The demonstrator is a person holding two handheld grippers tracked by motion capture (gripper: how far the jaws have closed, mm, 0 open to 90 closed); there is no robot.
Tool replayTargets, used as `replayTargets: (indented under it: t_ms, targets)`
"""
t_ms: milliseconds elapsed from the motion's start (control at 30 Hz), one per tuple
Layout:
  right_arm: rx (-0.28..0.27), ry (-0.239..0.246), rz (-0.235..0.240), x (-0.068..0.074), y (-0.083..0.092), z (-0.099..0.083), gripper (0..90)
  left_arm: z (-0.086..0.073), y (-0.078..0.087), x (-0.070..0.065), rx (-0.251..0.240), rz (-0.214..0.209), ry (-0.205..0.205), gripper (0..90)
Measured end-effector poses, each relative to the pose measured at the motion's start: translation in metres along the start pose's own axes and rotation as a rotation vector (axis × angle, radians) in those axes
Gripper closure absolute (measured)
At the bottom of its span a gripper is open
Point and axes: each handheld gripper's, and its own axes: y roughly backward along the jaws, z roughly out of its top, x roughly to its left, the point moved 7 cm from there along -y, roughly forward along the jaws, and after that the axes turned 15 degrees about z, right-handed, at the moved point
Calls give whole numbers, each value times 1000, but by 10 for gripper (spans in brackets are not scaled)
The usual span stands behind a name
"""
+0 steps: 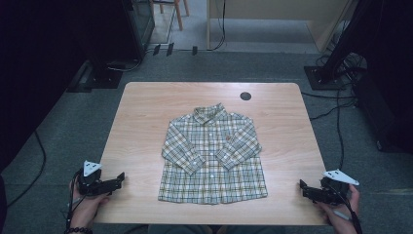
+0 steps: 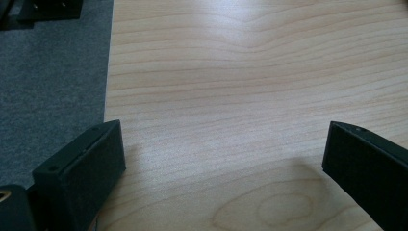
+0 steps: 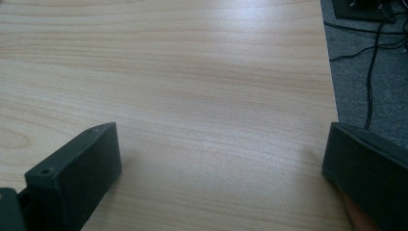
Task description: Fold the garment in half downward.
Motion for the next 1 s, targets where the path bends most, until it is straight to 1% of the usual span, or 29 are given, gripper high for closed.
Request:
replayTargets:
  t_ms: [200,267,367,467,633,767,833,1000]
  targets:
    - [1,1,-1,0,0,0,0,1,-1,0,-2,17,26,15]
    - [0,-5,-5,1,-1,0,0,2,-1,-1,2,30,23,15]
    - [0,-5,-5,1,-1,0,0,3,-3,-4,12,41,5,15]
    - [0,-5,-5,1,-1,0,0,6,-3,-12,10,23,-1,25]
    - [0,-3,-5,1,-1,1,0,16,-10,-26,10,-4,-29,25]
    - [0,-1,-3,1,-1,1,0,23,-16,-36,16,-28,-33,25]
    - [0,-2,-2,1,-1,1,0,26,-19,-39,7,-29,-48,25]
    - [0,-1,-2,1,-1,1,0,33,-26,-45,1,-24,-41,25]
